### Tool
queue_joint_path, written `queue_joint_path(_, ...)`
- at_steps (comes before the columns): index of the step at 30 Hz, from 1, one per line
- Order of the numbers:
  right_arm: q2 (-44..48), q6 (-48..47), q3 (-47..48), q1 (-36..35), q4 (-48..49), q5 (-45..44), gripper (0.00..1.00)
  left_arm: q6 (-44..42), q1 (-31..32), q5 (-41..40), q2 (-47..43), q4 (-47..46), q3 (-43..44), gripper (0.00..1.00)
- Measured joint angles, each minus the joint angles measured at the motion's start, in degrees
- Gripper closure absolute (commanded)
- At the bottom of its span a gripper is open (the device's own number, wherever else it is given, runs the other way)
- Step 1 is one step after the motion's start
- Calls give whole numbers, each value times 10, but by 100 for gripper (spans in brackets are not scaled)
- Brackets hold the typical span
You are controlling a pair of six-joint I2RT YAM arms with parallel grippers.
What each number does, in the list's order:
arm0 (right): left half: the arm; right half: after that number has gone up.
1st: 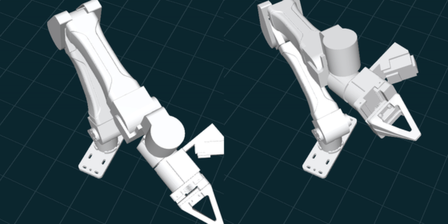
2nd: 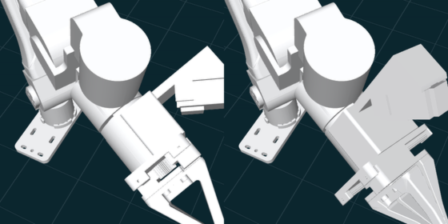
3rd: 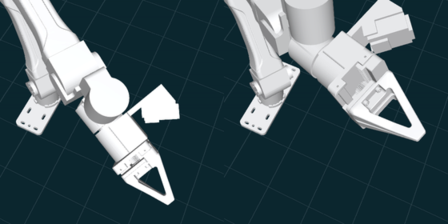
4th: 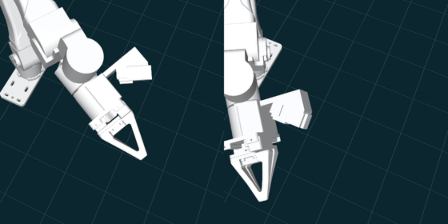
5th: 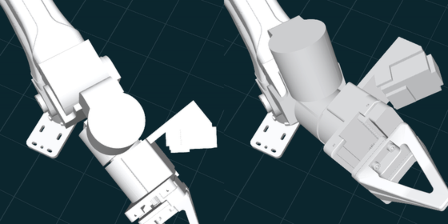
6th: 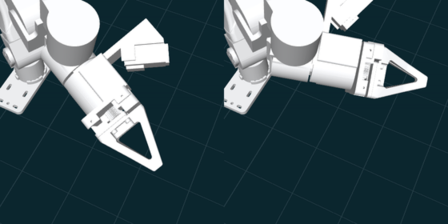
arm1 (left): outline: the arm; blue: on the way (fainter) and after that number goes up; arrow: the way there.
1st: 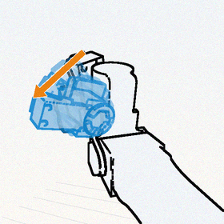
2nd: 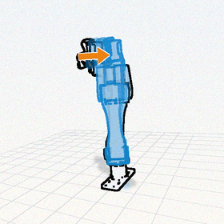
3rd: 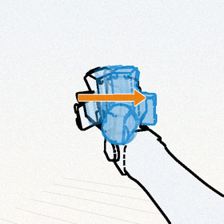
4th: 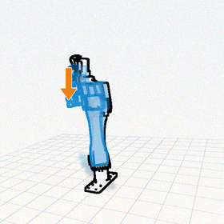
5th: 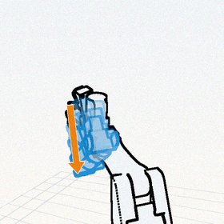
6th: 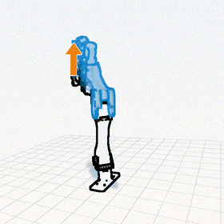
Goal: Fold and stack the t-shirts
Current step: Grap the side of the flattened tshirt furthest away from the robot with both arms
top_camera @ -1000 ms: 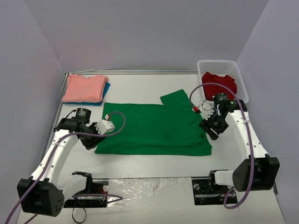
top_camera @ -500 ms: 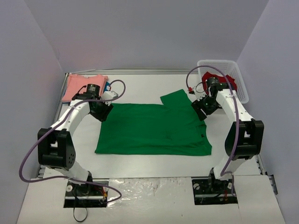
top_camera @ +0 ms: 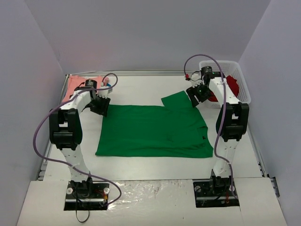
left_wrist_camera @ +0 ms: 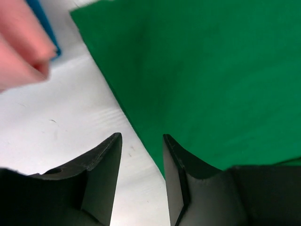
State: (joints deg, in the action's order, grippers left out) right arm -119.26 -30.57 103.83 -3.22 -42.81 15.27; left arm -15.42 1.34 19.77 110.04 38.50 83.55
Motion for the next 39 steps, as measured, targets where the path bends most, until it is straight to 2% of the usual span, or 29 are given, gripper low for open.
queue_joint_path(10,-33,8,13,-28,2,0,42,56,-33,65,118,4,130,61)
queue_joint_path(14,-33,8,13,-29,2,0,41,69,-40,76,147,6,150,61)
queue_joint_path(18,-33,8,13,-29,2,0,41,78,-40,72,148,-4,153,58)
queue_joint_path(33,-46,8,17,-29,2,-9,41,94,-39,94,177,-7,194,59)
queue_joint_path(37,-54,9,20,-29,2,-12,41,97,-36,88,184,-11,201,77)
queue_joint_path(39,-57,9,24,-29,2,-14,41,99,-36,87,186,-14,202,78)
